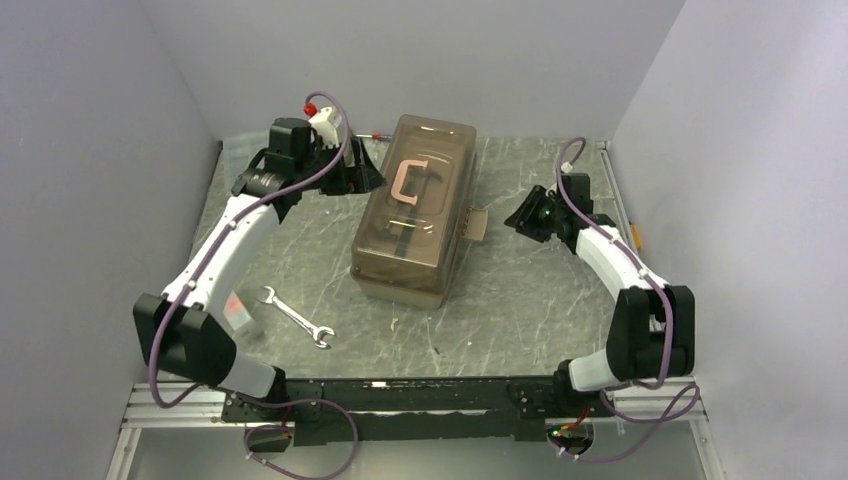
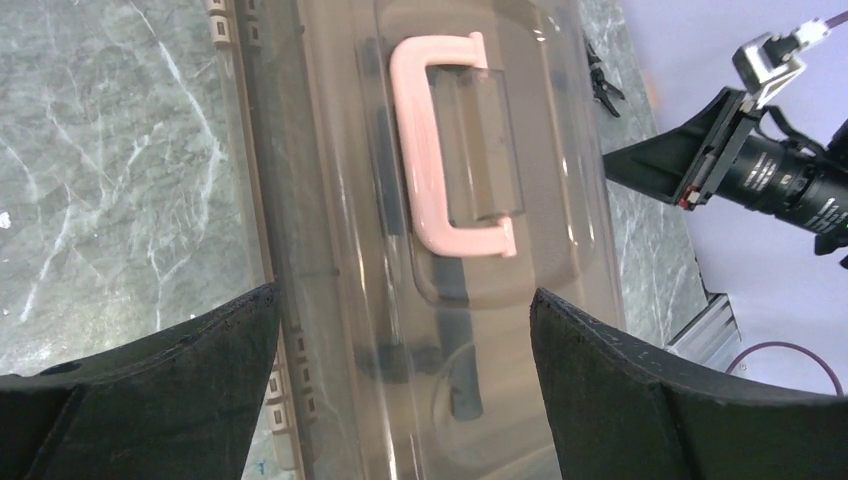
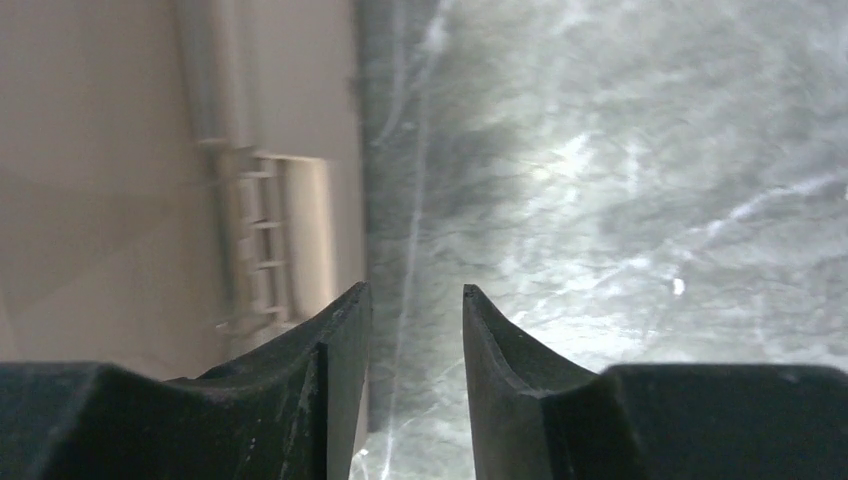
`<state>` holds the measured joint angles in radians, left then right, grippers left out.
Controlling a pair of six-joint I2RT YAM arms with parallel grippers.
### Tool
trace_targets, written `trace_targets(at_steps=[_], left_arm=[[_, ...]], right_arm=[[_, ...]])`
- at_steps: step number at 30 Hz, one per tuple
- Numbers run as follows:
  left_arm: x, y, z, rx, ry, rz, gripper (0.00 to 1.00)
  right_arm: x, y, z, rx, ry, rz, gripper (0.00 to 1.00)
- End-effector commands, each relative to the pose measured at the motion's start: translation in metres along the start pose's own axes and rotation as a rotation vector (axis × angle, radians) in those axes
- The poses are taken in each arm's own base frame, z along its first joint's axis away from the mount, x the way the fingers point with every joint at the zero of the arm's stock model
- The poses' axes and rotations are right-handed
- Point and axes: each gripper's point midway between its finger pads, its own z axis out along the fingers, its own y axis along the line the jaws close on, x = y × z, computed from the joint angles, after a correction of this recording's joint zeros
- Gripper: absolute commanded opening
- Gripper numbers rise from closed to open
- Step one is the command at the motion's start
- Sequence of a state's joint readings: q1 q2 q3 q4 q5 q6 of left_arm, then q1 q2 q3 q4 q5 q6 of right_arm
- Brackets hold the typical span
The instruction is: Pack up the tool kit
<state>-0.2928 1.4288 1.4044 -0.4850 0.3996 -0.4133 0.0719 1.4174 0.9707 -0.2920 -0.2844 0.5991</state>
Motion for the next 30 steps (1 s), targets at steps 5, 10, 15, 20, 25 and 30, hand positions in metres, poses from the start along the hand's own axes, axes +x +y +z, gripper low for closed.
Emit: trace_targets(at_steps=[5,10,15,20,25,30], left_arm=[[-0.014,0.003,0.031,0.018,0.019,-0.067,0.94],[-0.018,0.005,0.049,0.041,0.028,-0.092,0.93],[-0.019,0.008,0.063,0.045,0.049,-0.101,0.93],[-0.016,0.011,0.071,0.052,0.067,-0.107,0.91],[-0.008,0.013,0.077,0.052,0.095,-0.100,0.90],[0.002,0.012,0.085,0.051,0.123,-0.104,0.90]], right_arm=[[0.019,-0.032,0.049,-0.026,0.051,0.070,0.27],[0.034,-0.023,0.075,-0.088,0.119,0.071,0.20],[0.042,0.014,0.091,-0.209,0.151,0.060,0.16],[0.047,0.055,0.086,-0.284,0.169,-0.001,0.15],[0.037,0.089,0.059,-0.382,0.134,-0.022,0.15],[0.029,0.099,0.042,-0.385,0.080,-0.050,0.15]])
